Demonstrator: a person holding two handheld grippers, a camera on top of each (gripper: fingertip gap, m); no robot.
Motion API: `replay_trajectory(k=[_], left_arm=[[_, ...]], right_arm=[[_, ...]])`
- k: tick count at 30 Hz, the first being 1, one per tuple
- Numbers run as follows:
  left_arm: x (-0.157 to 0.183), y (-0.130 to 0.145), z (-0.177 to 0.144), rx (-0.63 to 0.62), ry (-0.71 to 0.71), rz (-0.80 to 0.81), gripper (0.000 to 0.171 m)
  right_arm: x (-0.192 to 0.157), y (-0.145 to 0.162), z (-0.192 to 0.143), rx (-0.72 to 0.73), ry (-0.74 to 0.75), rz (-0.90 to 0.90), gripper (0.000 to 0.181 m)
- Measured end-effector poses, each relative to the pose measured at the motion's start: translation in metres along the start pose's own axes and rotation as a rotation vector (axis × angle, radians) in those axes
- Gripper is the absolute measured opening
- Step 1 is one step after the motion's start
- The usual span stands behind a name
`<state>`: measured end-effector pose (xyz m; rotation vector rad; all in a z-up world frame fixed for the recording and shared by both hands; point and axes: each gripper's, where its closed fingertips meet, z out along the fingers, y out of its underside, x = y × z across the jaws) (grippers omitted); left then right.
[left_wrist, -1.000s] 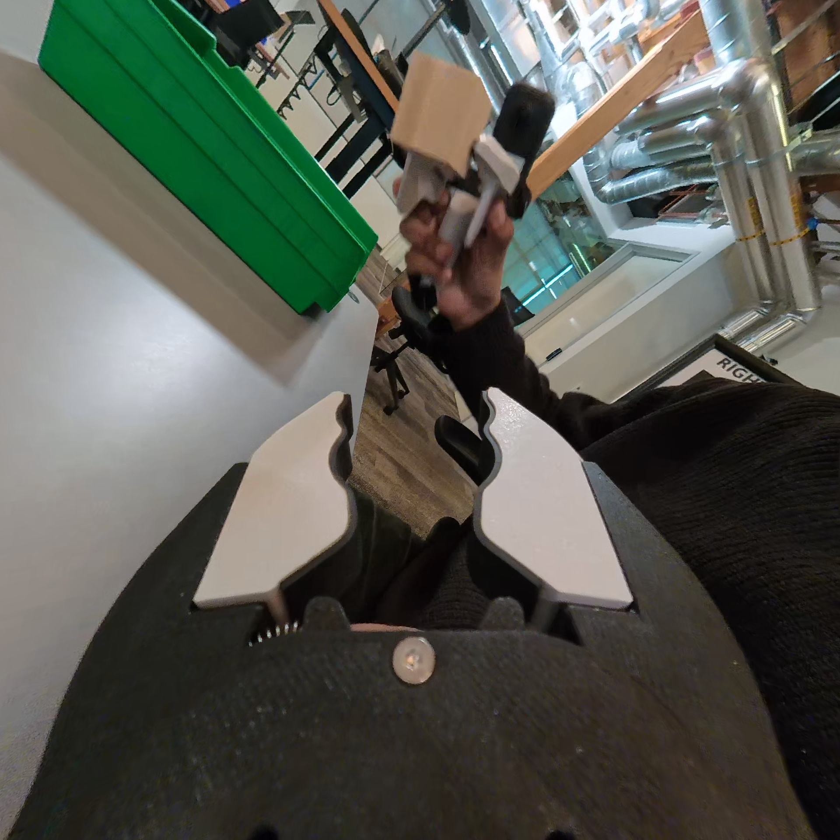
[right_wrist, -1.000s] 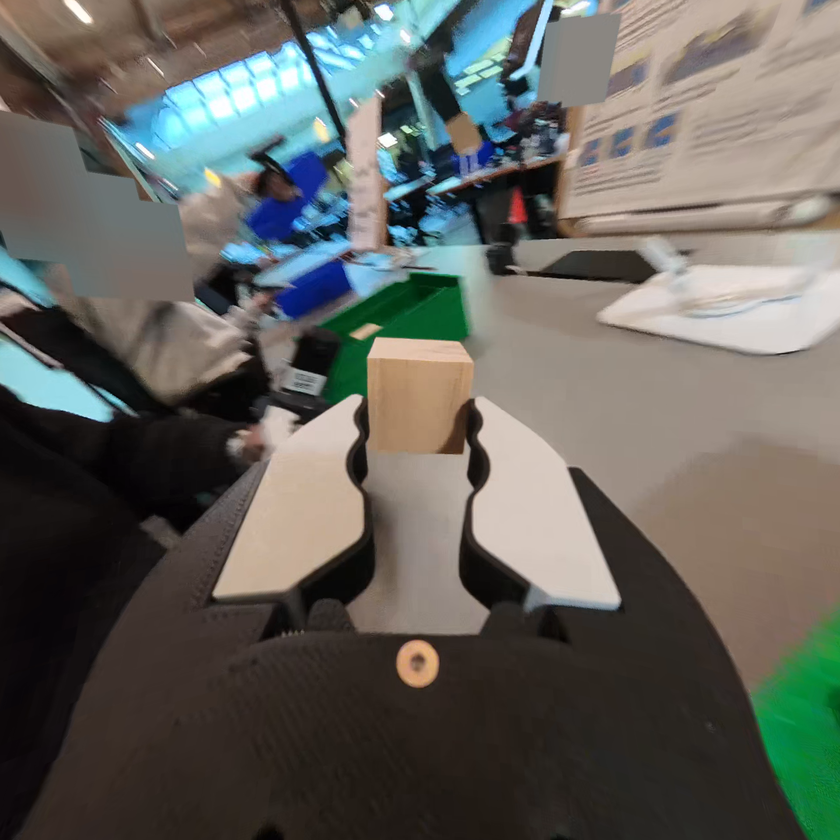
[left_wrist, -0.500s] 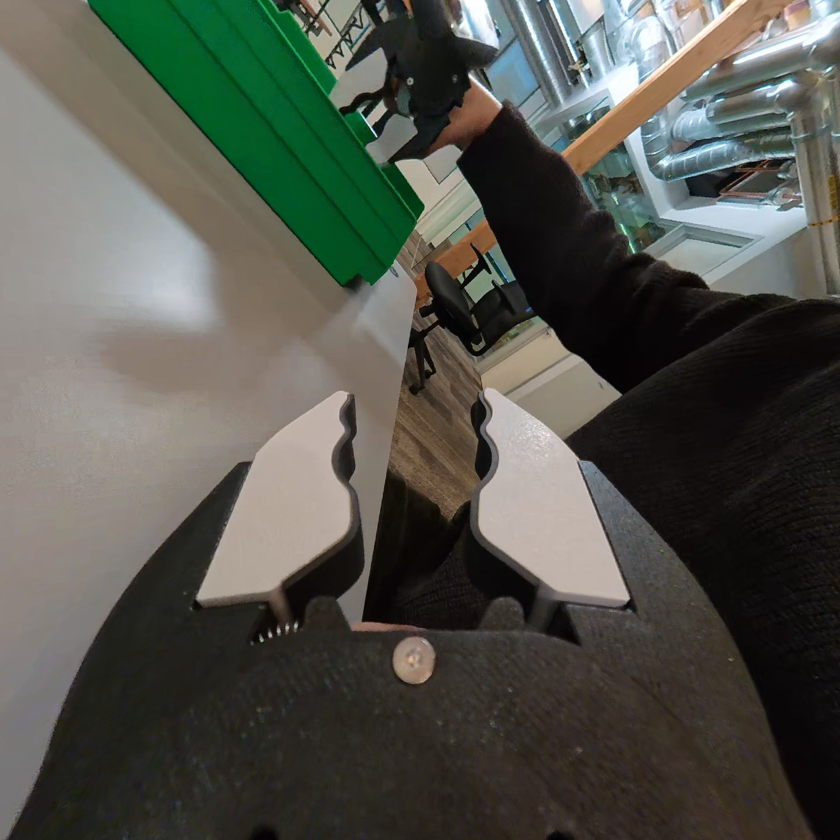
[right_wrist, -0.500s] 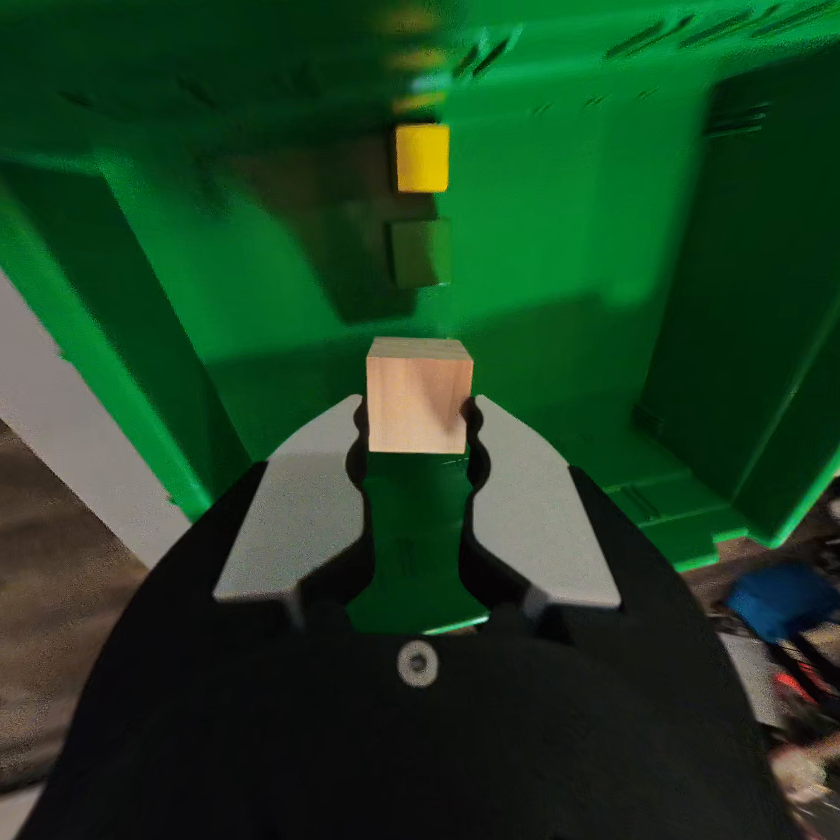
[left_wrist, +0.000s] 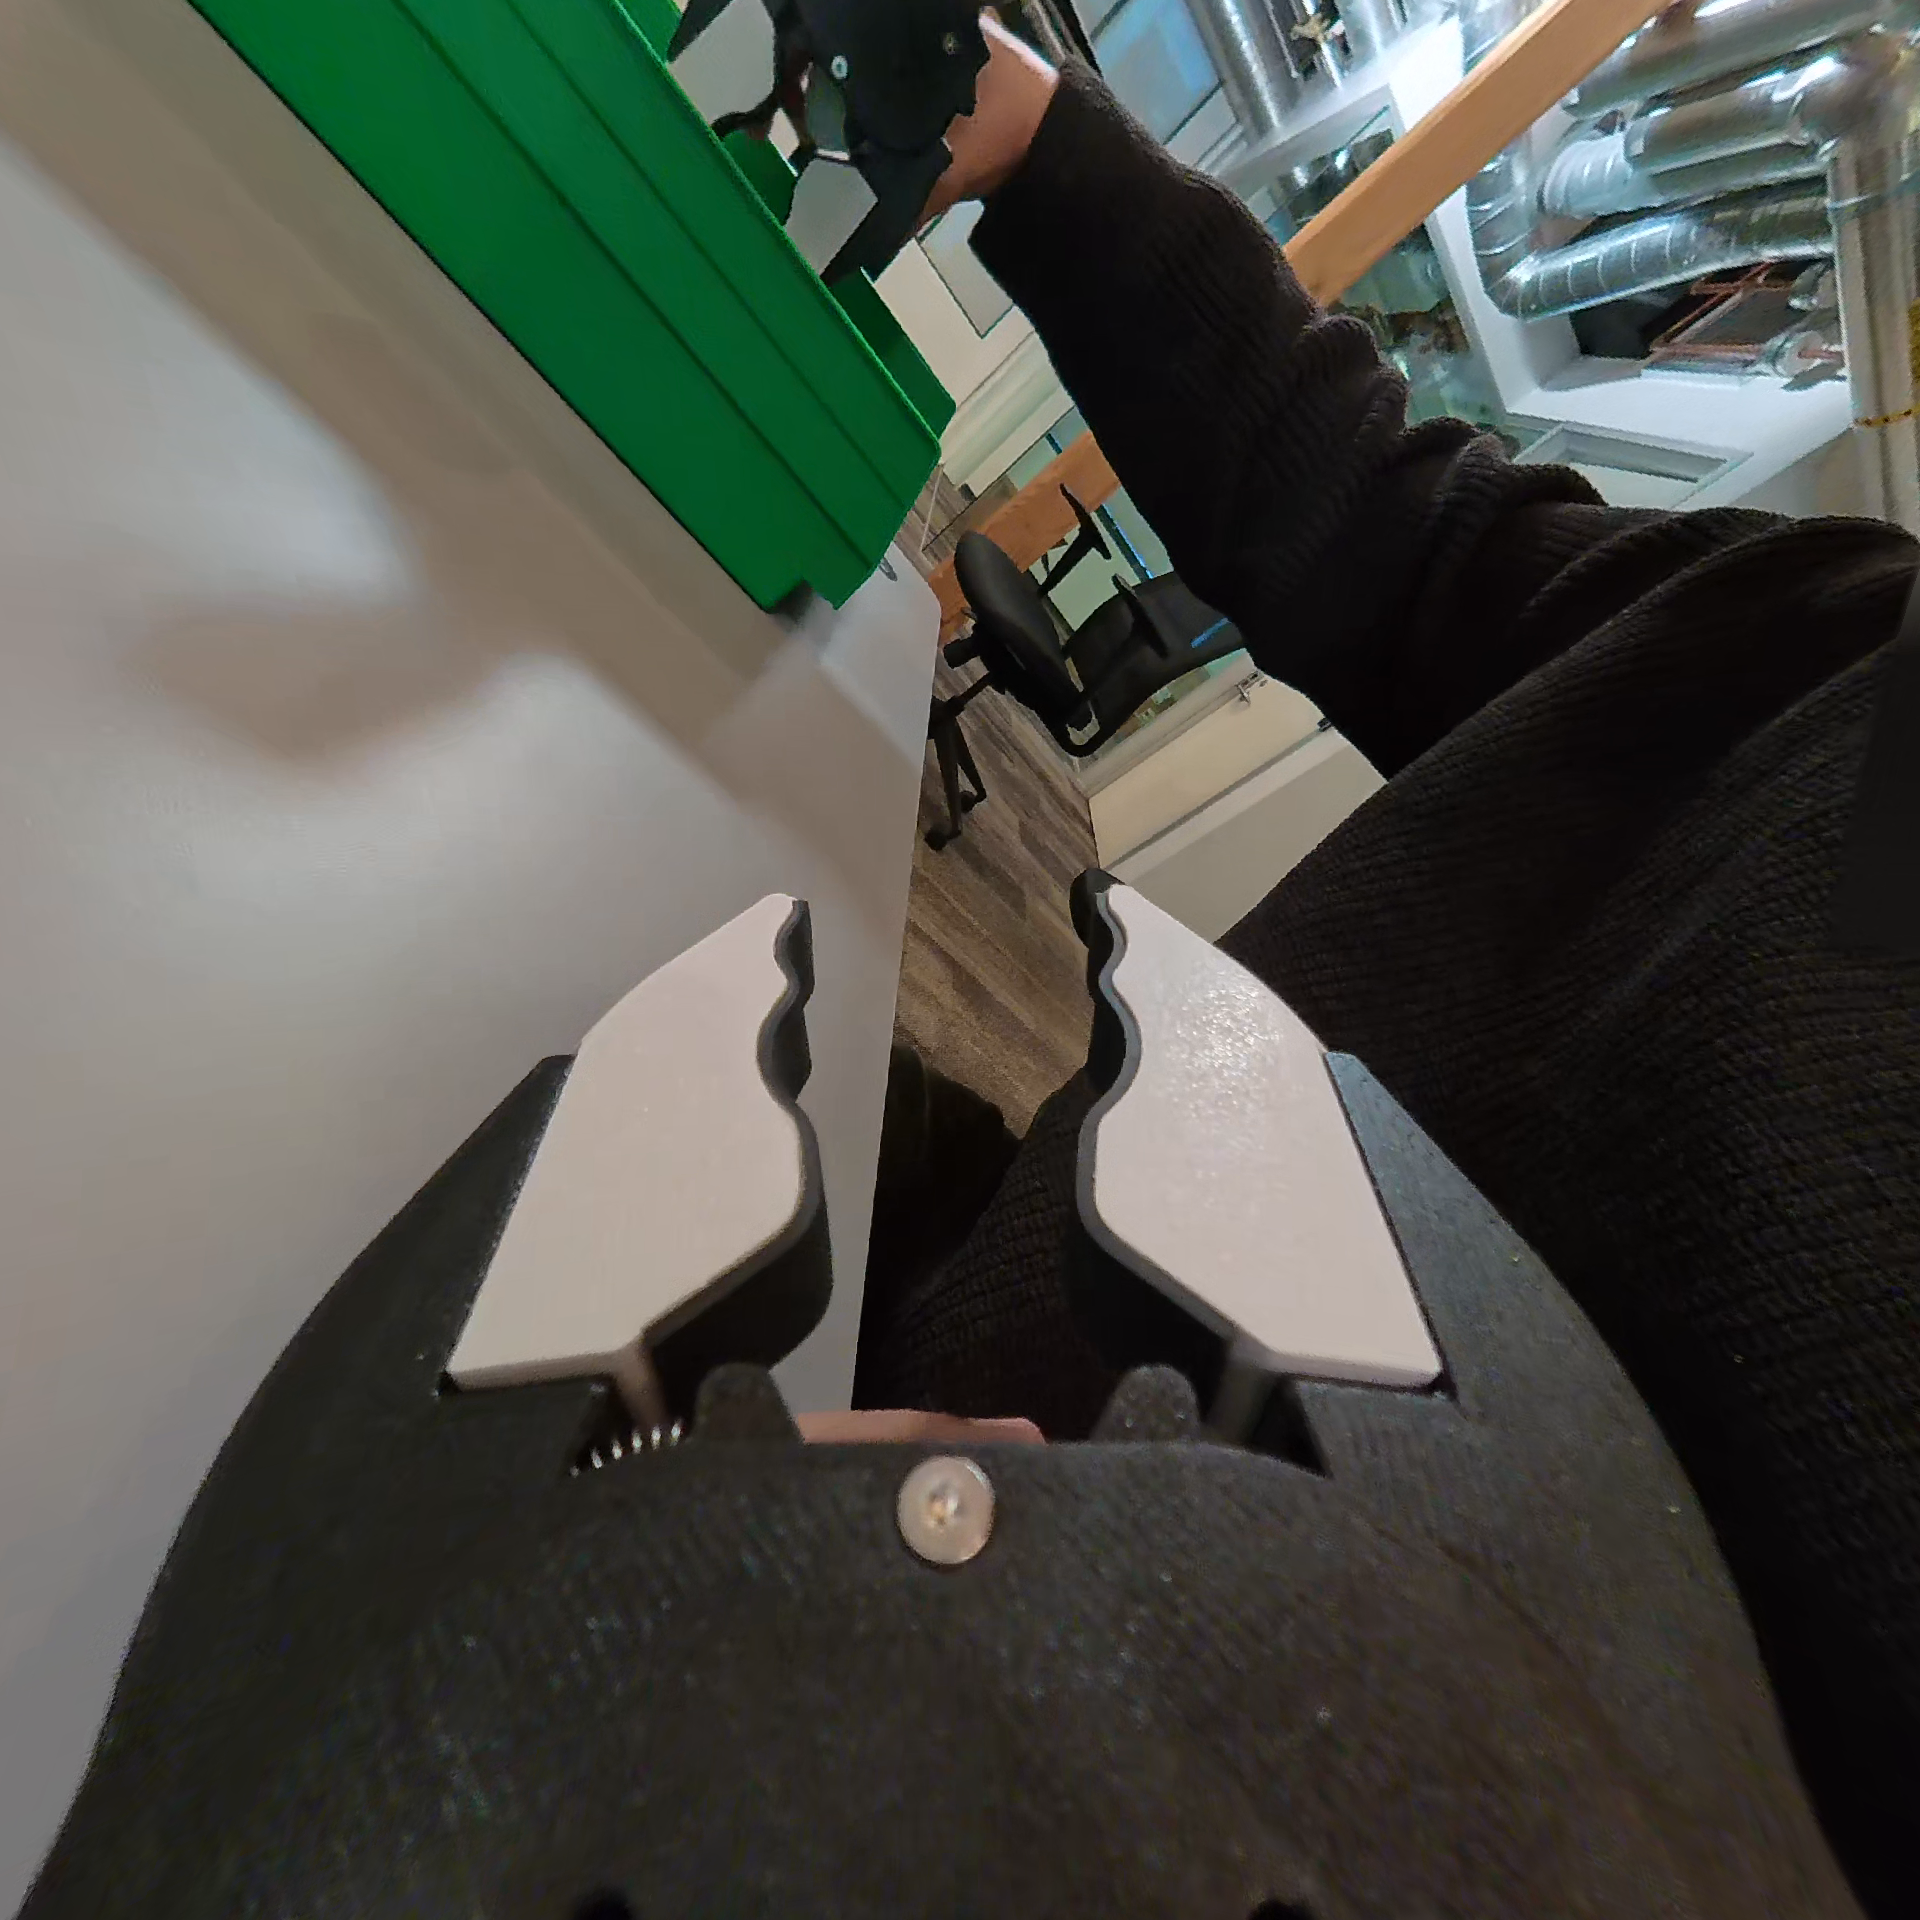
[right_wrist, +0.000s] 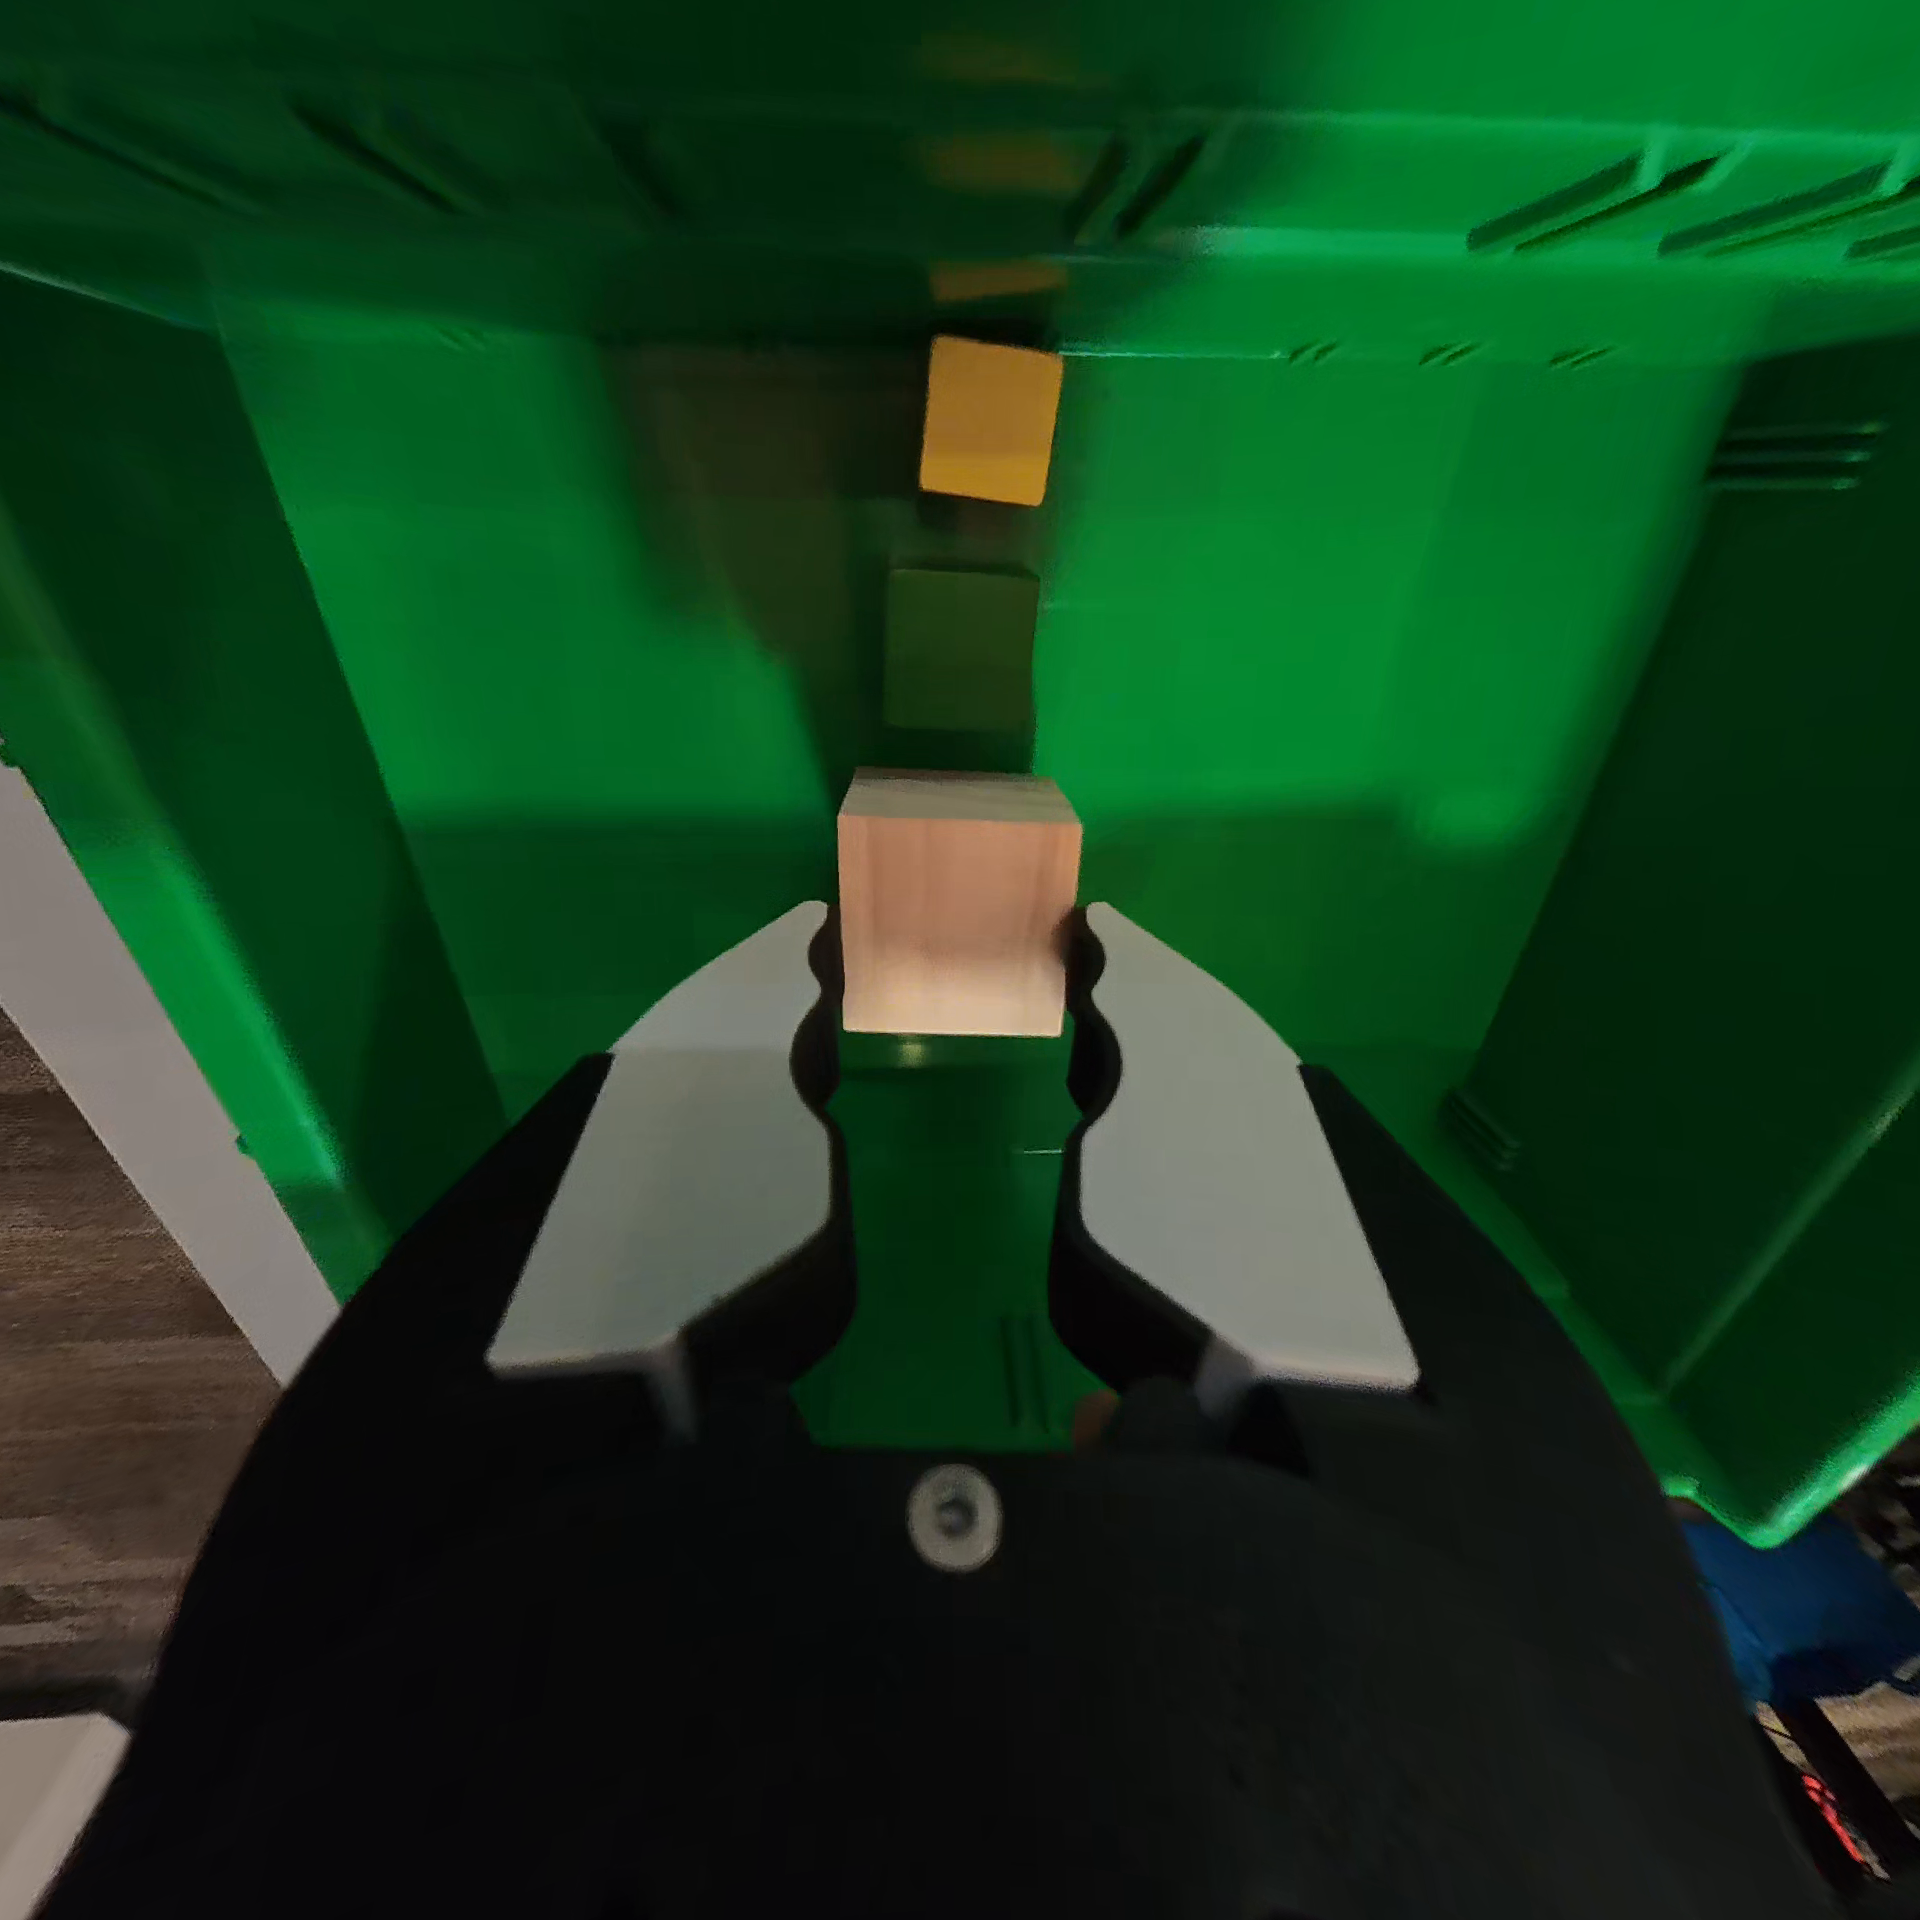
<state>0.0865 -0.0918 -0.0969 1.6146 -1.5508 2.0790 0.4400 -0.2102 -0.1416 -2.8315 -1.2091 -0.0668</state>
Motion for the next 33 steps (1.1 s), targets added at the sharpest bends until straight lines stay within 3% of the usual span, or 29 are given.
replay_trajectory(k=[24,33], left_arm=[[0.001,0.008,0.011,-0.046,0.018,-0.003,0.051],[0.004,0.009,0.011,-0.048,0.023,0.003,0.05]], right_arm=[[0.001,0.004,0.007,-0.068,0.068,-0.033,0.042],[-0.007,0.004,0.005,-0.08,0.023,-0.011,0.054]])
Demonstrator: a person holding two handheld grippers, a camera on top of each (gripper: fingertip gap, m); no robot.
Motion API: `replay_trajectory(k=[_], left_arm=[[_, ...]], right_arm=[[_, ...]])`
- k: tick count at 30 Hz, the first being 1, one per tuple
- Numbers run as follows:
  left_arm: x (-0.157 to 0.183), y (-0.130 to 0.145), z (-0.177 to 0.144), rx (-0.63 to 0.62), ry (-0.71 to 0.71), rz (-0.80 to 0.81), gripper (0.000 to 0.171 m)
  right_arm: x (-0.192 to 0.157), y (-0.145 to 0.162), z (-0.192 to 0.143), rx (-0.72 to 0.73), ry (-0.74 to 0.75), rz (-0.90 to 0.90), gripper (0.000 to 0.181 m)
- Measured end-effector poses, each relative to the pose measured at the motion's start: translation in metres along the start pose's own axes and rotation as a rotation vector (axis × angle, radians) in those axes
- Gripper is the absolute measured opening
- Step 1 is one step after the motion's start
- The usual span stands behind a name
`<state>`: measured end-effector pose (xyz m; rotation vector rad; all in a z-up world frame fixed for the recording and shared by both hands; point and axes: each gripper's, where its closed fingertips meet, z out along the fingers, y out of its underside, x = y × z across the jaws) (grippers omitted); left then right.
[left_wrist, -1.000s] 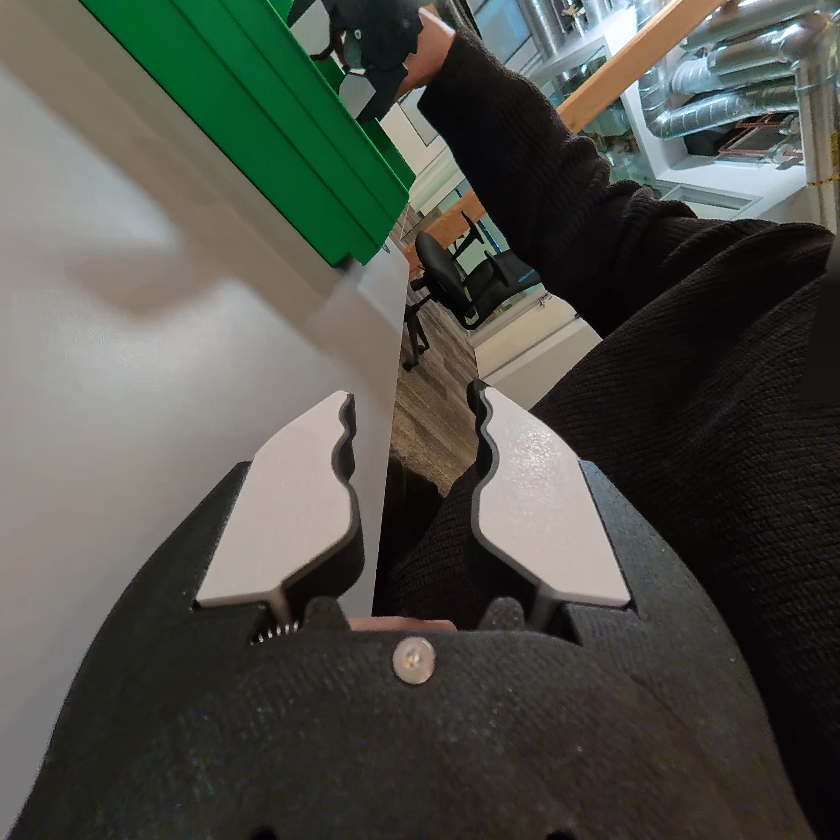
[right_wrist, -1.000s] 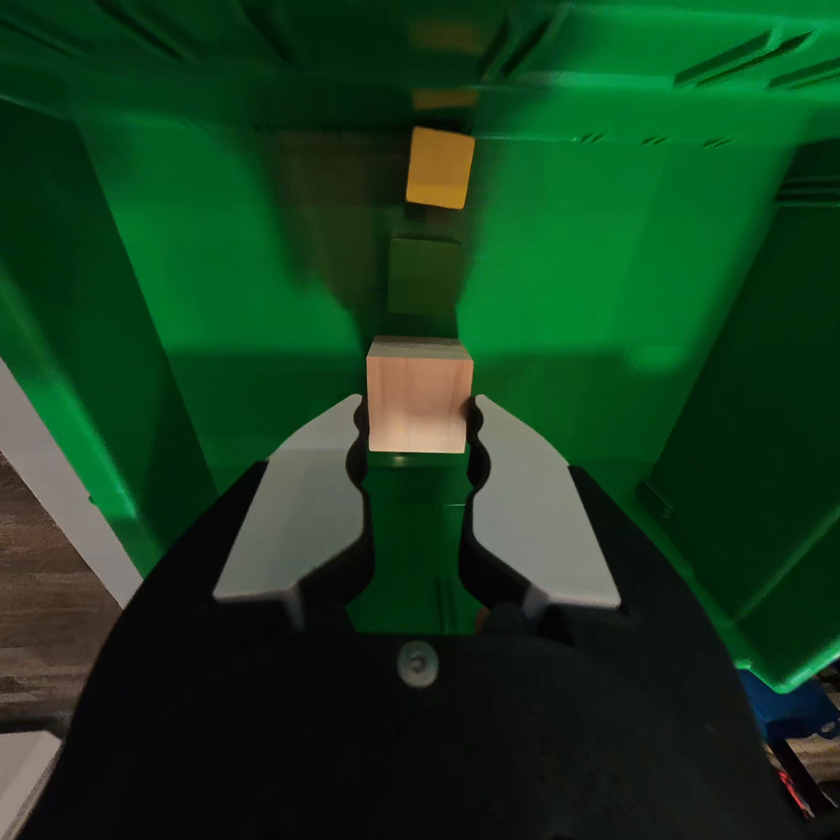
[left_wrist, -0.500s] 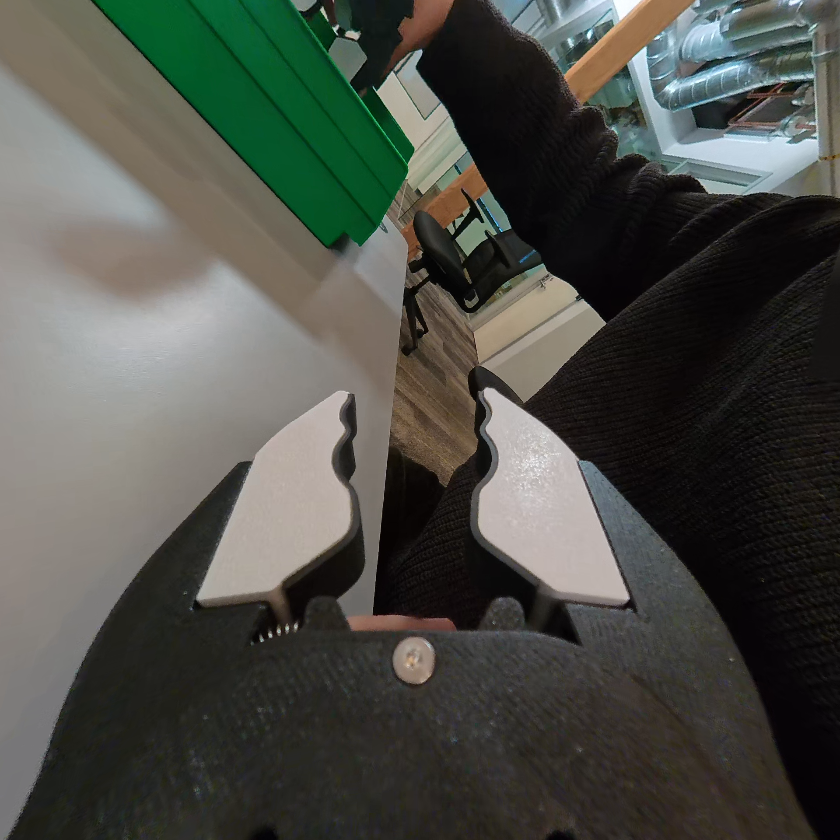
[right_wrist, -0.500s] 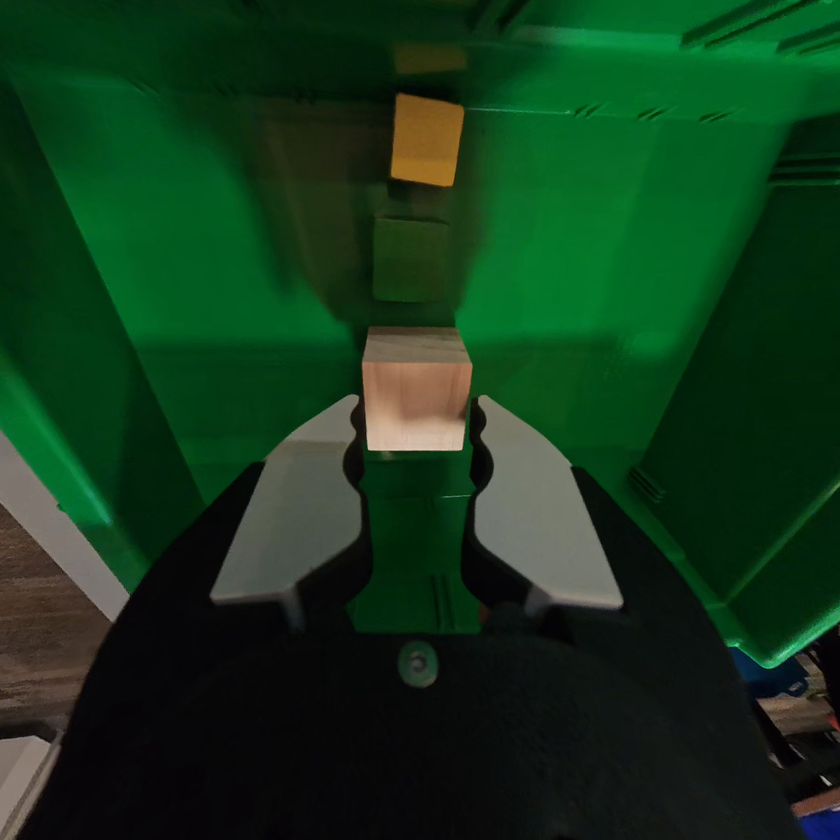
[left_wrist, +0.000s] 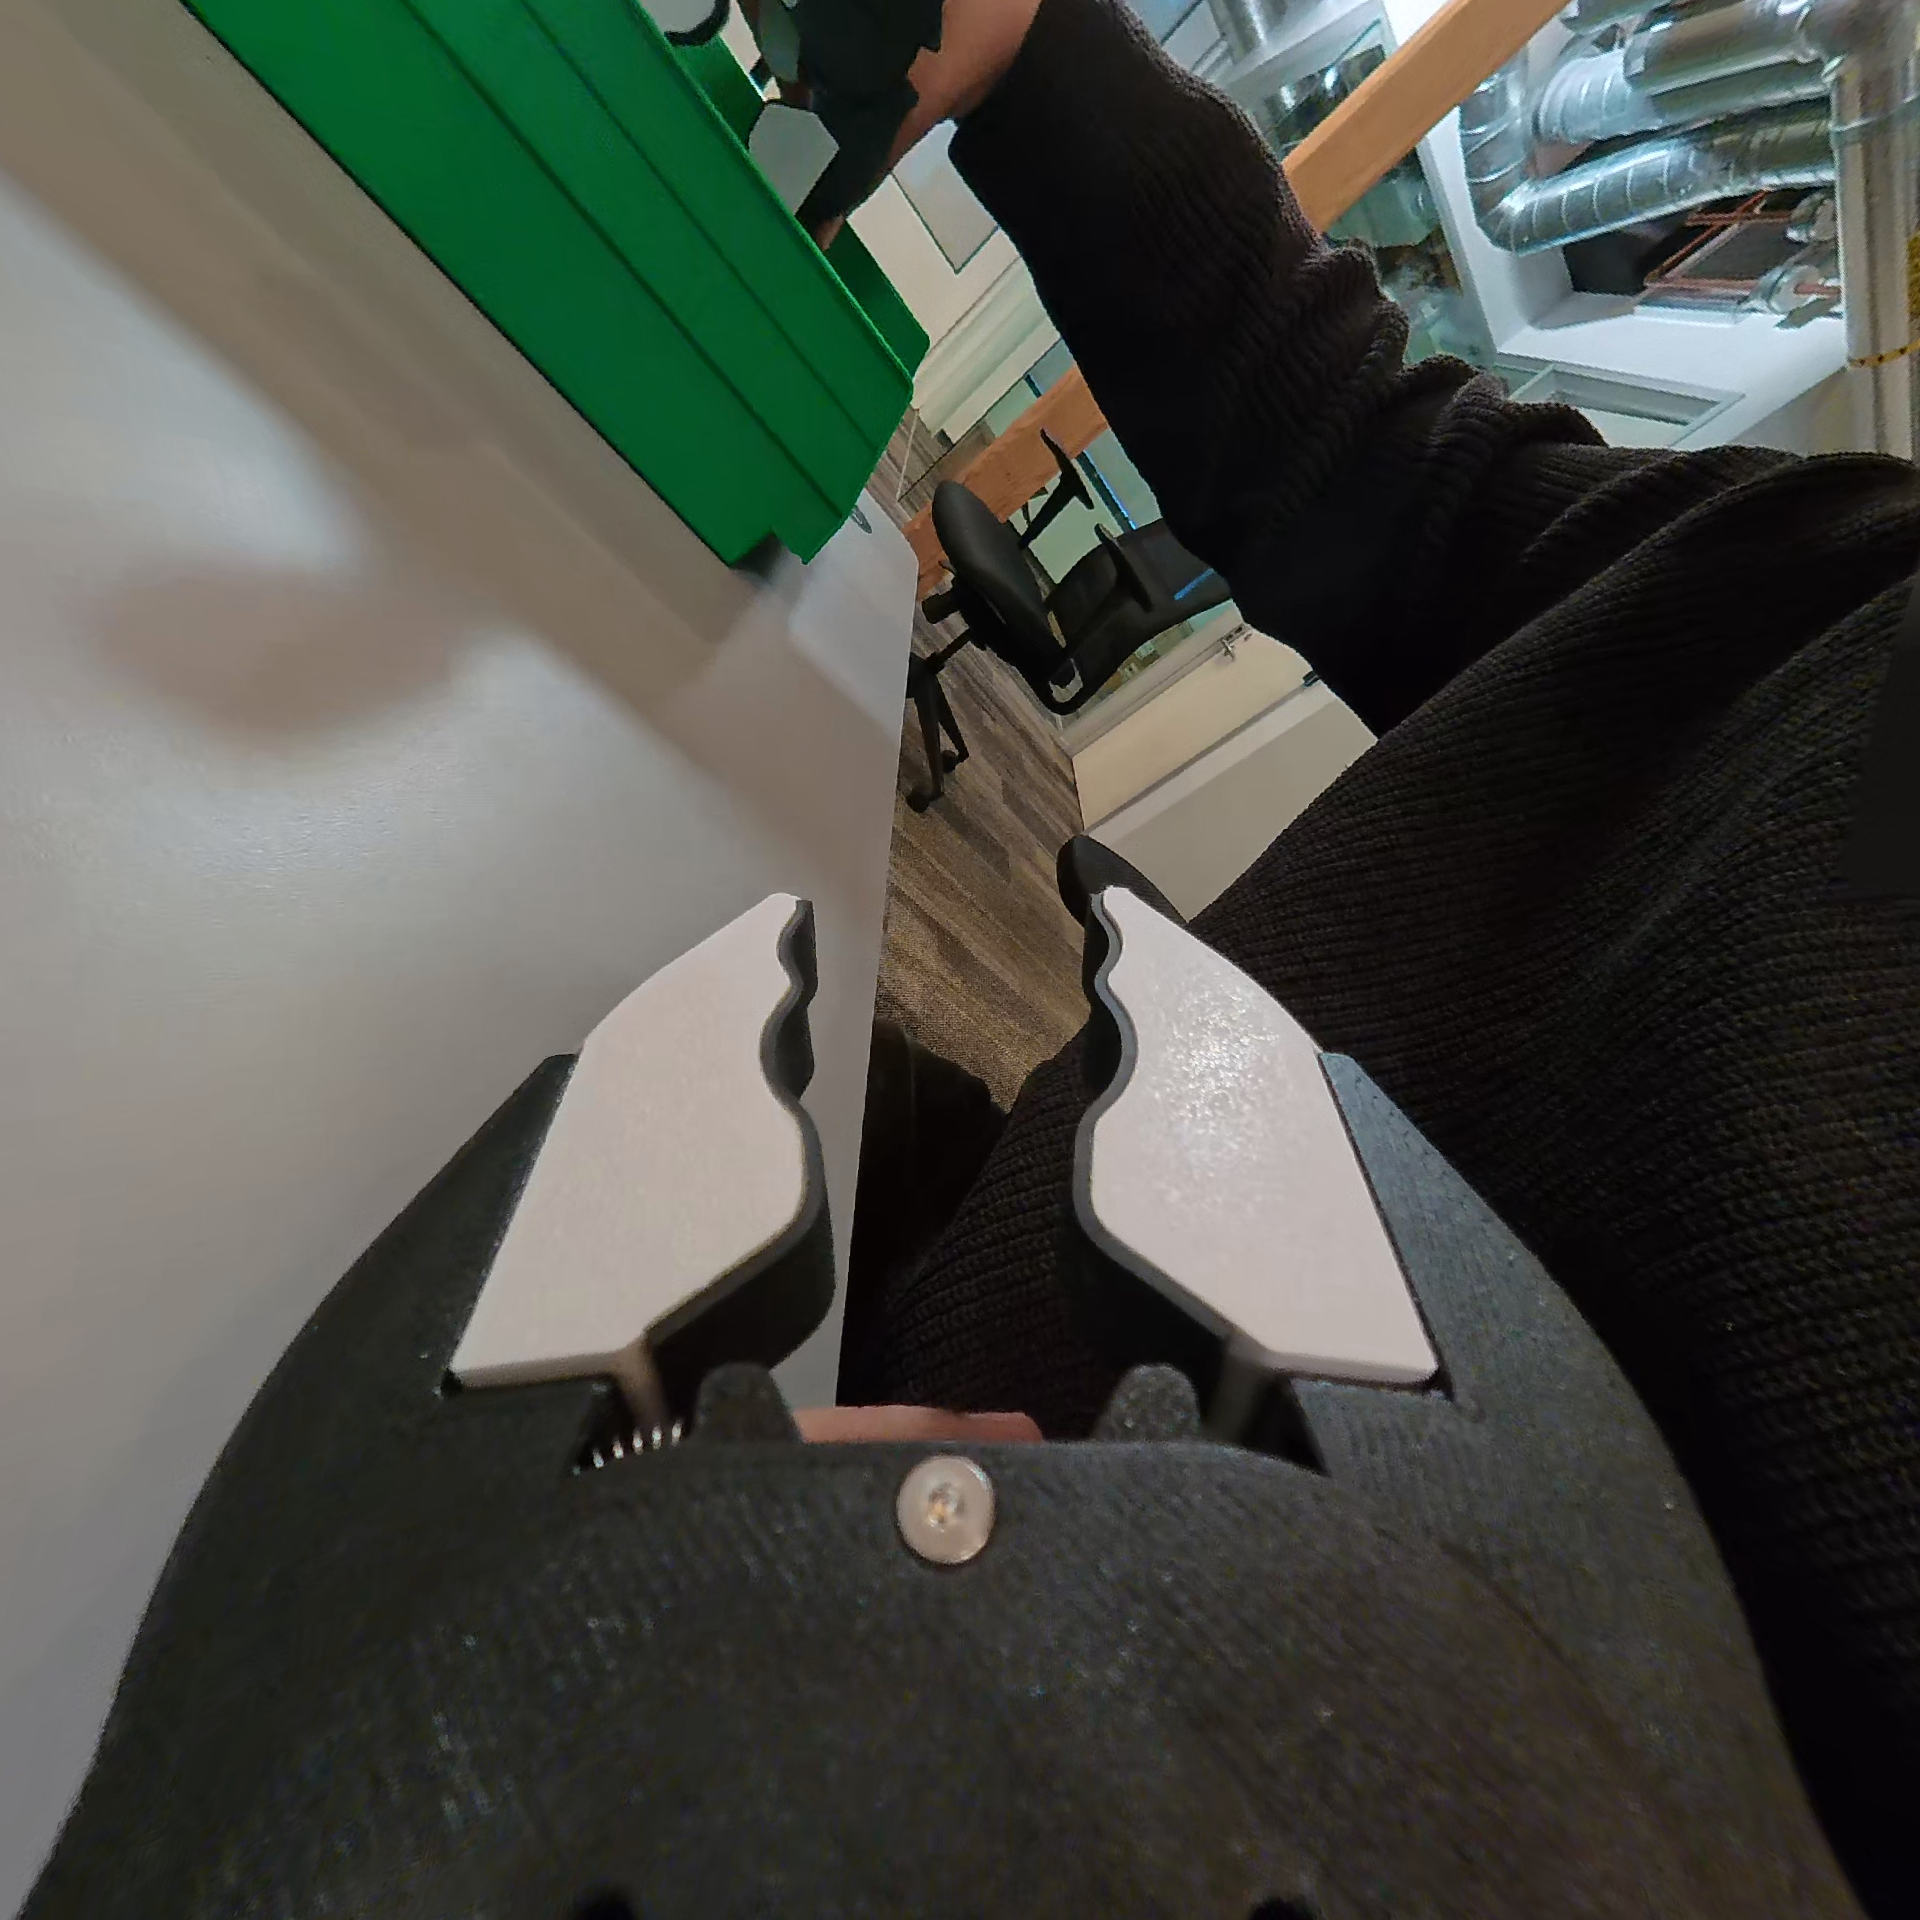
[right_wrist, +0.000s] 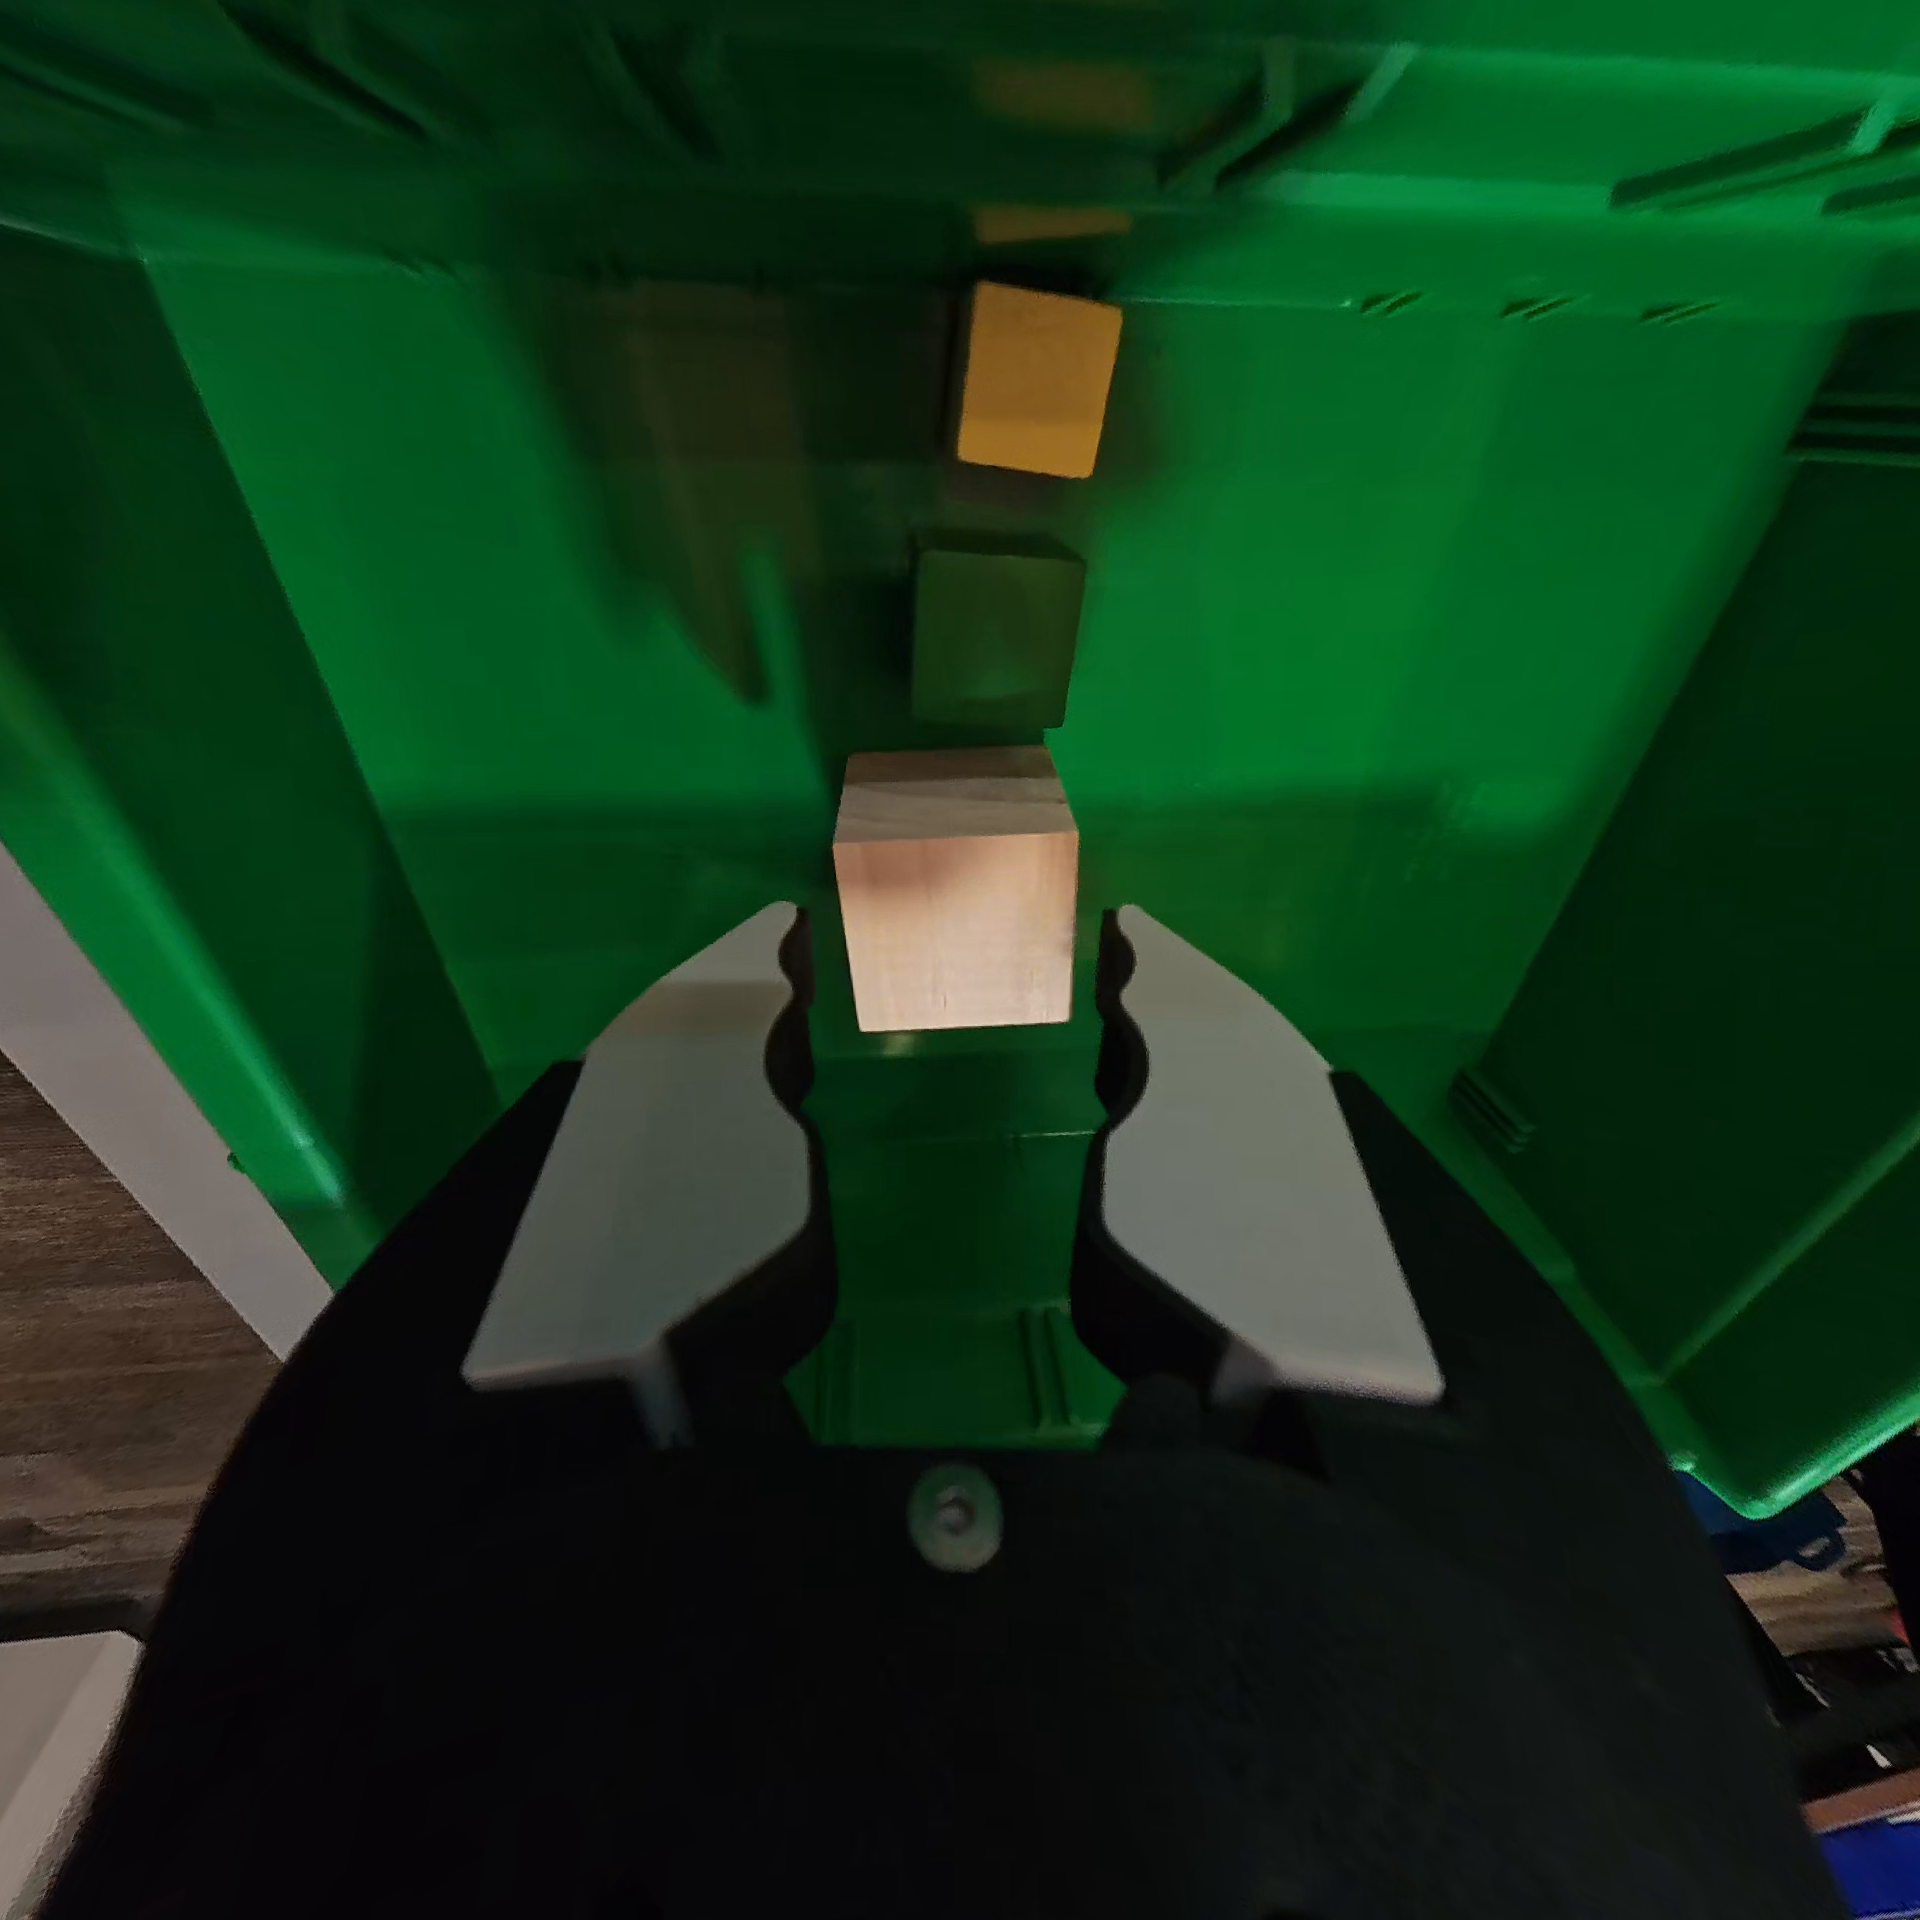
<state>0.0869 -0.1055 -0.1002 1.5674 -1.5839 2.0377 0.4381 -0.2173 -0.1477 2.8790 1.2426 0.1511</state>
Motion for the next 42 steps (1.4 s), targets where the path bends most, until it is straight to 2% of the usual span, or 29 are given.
replay_trajectory(k=[3,9,17,24,42], left_arm=[[0.0,0.0,0.0,0.0,0.002,-0.003,0.05],[-0.001,0.0,0.0,0.003,0.002,-0.009,0.05],[-0.002,0.0,-0.001,0.005,-0.002,-0.015,0.05],[-0.001,0.001,0.0,-0.003,-0.002,-0.012,0.05],[0.0,0.005,0.002,-0.027,0.003,-0.008,0.05]], right_arm=[[0.002,0.002,0.0,-0.01,0.006,0.014,0.063],[0.007,0.005,-0.003,0.005,0.033,0.042,0.045],[0.007,0.01,-0.002,0.032,0.068,0.064,0.043],[0.008,0.012,-0.002,-0.007,0.084,0.143,0.043],[0.009,0.012,-0.001,-0.023,0.098,0.178,0.042]])
